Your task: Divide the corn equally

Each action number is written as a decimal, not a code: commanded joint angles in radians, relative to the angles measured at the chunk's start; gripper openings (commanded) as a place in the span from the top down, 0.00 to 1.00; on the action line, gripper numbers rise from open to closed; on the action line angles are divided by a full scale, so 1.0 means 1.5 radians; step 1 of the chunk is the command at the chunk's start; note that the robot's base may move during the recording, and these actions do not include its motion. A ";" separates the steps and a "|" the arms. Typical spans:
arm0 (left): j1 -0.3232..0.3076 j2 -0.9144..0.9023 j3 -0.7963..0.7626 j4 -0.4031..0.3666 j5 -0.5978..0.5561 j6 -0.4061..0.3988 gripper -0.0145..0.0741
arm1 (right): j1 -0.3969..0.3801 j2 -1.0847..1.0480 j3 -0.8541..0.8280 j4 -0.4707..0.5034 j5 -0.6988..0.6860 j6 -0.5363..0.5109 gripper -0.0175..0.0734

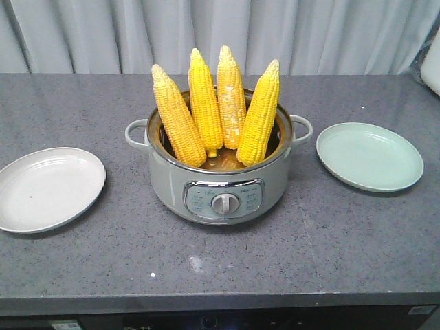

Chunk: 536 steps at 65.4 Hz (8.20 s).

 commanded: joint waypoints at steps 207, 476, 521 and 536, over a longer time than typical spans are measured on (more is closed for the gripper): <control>0.000 0.500 -0.662 -0.140 0.557 0.144 0.16 | -0.004 0.531 -0.567 0.095 0.381 -0.082 0.07; -0.186 0.641 -0.662 -0.389 0.488 0.393 0.18 | 0.002 1.217 -1.362 -0.100 0.791 -0.077 0.54; -0.186 0.641 -0.662 -0.389 0.490 0.393 0.18 | 0.002 1.347 -1.362 -0.124 0.741 -0.141 0.54; -0.186 0.641 -0.662 -0.389 0.493 0.393 0.18 | 0.002 1.371 -1.362 -0.127 0.721 -0.120 0.51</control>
